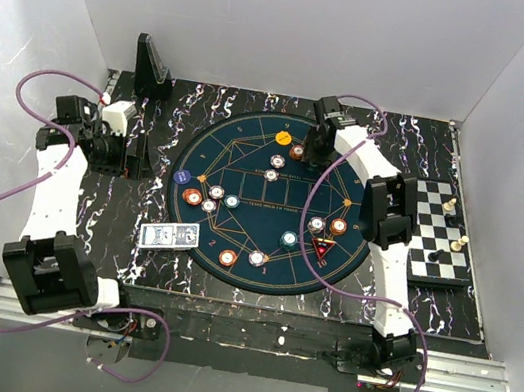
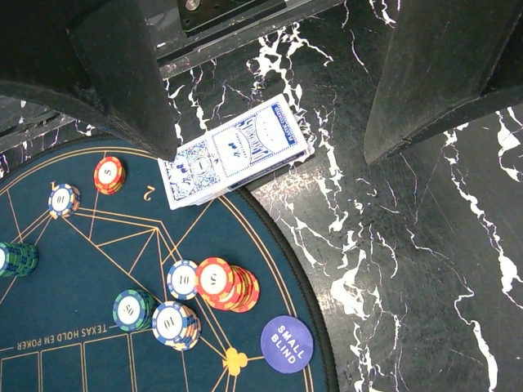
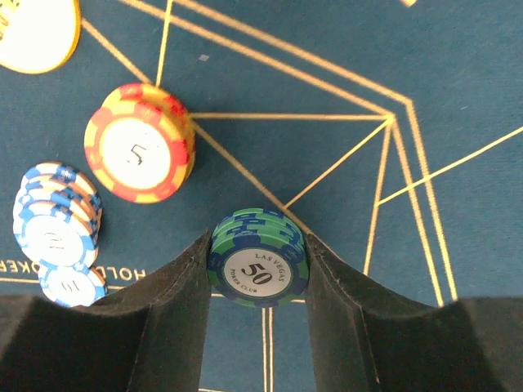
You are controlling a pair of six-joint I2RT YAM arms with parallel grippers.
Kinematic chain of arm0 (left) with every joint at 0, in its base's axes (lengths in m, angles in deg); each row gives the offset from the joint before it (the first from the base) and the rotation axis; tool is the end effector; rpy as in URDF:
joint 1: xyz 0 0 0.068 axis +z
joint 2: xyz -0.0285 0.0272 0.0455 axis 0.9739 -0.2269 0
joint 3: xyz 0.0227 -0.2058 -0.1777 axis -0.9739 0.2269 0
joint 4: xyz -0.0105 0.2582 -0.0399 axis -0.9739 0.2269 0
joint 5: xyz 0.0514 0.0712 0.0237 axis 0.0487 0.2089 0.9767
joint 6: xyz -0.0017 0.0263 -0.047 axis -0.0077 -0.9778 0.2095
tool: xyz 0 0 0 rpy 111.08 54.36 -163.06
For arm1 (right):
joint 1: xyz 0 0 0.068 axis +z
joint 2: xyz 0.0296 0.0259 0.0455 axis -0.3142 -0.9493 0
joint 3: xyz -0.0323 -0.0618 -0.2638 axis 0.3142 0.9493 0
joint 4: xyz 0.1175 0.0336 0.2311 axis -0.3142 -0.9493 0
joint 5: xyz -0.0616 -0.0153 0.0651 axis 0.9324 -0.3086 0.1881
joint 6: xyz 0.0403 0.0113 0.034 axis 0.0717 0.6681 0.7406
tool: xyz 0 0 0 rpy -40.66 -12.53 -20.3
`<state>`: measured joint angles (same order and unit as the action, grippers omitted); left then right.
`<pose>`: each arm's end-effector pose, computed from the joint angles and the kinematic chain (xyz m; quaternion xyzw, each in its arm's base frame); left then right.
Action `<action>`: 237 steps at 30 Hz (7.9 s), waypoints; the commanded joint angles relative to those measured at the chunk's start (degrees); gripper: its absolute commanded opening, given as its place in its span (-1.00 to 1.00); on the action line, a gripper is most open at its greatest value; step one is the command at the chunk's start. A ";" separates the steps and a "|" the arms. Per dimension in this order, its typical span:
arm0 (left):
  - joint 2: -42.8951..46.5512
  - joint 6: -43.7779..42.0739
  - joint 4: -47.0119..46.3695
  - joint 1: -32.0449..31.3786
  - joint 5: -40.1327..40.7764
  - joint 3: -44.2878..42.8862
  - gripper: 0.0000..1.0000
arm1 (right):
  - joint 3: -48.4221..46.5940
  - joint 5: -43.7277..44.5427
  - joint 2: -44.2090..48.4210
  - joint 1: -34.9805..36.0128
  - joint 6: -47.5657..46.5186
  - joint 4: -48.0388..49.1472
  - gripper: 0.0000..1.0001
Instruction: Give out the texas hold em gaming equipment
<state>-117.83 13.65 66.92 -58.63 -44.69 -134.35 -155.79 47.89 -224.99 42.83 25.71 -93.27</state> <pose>0.2451 0.0609 0.3092 0.0588 0.9340 -0.1882 0.2980 0.4733 0.2112 0.1835 0.0029 0.9679 0.0460 0.2472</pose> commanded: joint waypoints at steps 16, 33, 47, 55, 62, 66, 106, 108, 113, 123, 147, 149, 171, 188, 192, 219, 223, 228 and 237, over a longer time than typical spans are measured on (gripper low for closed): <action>-0.50 -0.59 -2.48 0.28 0.41 1.86 0.99 | -9.04 0.82 -6.28 -2.28 0.51 -1.70 0.19; 4.77 -0.06 -0.20 0.20 -0.73 1.69 0.99 | 10.62 1.17 16.37 -1.05 3.93 1.72 0.76; 9.17 0.38 1.30 0.20 -2.31 1.95 0.99 | 40.78 4.33 37.49 16.26 4.72 4.80 0.82; 9.43 0.29 2.35 0.20 -2.14 0.46 0.99 | 44.83 4.07 34.95 19.43 6.57 5.60 0.83; 9.08 0.21 2.35 0.28 -2.05 -0.24 1.00 | 45.53 2.75 32.49 20.92 7.10 5.24 0.83; 8.91 0.29 2.18 0.28 -2.05 -0.25 0.99 | 46.67 1.96 31.78 22.24 7.80 5.33 0.81; 10.49 -0.24 1.91 0.20 -0.91 0.72 0.99 | 45.10 -4.46 28.09 32.35 9.30 8.32 0.29; 10.58 -0.24 1.83 0.20 -0.91 0.81 0.99 | 44.57 -4.11 28.09 32.35 9.21 8.06 0.29; 10.23 -0.24 1.74 0.28 -0.73 0.90 1.00 | 42.81 -1.21 27.56 31.48 8.07 5.95 0.31; 10.31 -0.41 1.30 0.20 -0.55 1.51 0.99 | 37.81 3.01 25.54 29.54 4.55 2.87 0.44; 10.05 -0.41 1.03 0.28 -0.29 1.43 0.99 | 42.90 3.19 29.76 28.92 5.51 2.96 0.13; 10.05 -0.41 1.12 0.37 -0.29 1.34 0.99 | 43.25 3.28 30.20 28.84 5.60 3.31 0.10; 9.79 -0.41 1.47 0.28 -0.20 0.72 0.99 | 41.14 2.93 27.65 28.84 4.46 4.01 0.04; 9.96 -0.59 1.65 0.28 -0.12 0.98 1.00 | 42.63 3.72 29.58 28.49 5.08 8.67 0.16; 10.14 -0.76 1.56 0.37 0.32 1.25 0.99 | 42.46 3.72 29.41 28.49 5.25 8.58 0.09; 10.49 -1.11 1.39 0.28 0.41 1.60 0.99 | 42.55 4.77 31.34 28.49 5.34 5.42 0.15; 10.66 -1.11 1.56 0.37 0.67 1.60 0.99 | 42.63 3.98 29.94 28.49 5.25 5.33 0.15; 10.75 -1.11 1.39 0.37 0.94 1.51 0.99 | 43.34 3.37 29.67 28.49 5.52 6.12 0.14; 10.84 -1.20 1.47 0.37 0.76 1.42 0.99 | 42.72 3.45 29.06 28.49 5.25 5.95 0.16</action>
<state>-109.04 13.06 68.73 -58.63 -44.06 -133.01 -112.82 51.39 -195.68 71.57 30.89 -87.17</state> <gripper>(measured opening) 0.995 0.578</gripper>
